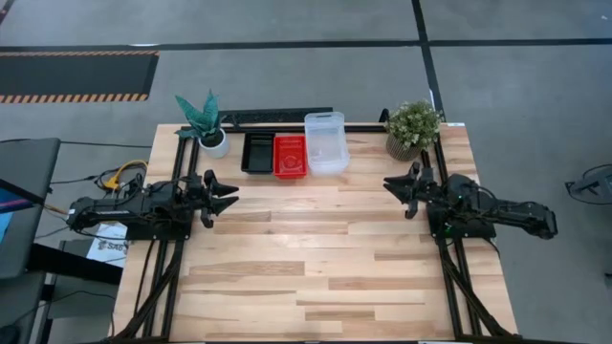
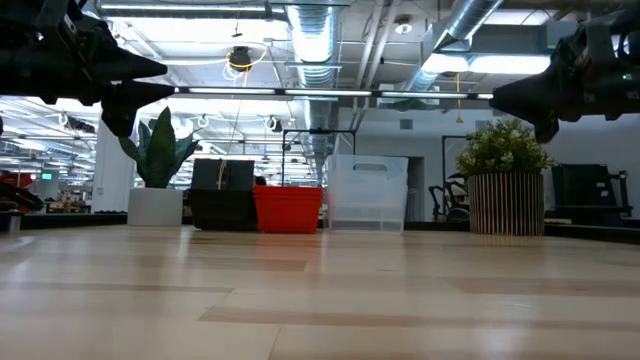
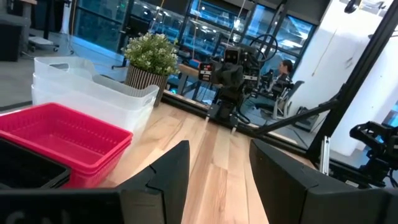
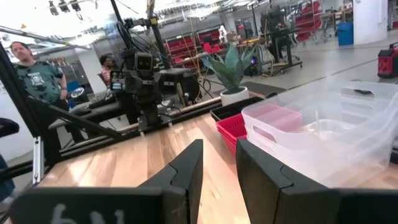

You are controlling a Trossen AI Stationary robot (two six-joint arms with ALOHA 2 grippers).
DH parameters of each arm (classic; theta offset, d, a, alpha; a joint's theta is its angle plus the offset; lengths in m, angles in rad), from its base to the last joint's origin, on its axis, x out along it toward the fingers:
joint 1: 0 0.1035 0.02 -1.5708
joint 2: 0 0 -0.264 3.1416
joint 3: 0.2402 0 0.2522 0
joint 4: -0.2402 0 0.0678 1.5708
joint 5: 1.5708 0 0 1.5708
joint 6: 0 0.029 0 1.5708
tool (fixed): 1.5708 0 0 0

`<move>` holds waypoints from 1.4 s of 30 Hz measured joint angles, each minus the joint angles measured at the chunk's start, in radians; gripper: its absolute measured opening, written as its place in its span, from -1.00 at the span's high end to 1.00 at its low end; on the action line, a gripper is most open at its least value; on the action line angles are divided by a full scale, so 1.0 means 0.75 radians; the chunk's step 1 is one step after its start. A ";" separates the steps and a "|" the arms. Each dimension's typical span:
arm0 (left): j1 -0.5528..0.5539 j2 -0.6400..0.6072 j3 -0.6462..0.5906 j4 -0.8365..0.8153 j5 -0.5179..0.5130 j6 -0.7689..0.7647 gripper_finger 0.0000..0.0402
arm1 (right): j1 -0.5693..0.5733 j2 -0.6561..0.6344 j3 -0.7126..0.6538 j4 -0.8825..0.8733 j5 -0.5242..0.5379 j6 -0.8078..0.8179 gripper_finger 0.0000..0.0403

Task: Stack baskets by color
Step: Return to Home Position

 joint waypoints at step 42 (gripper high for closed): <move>0.000 0.001 0.000 0.001 0.002 -0.003 0.23 | 0.000 0.000 -0.001 -0.047 -0.001 0.001 0.41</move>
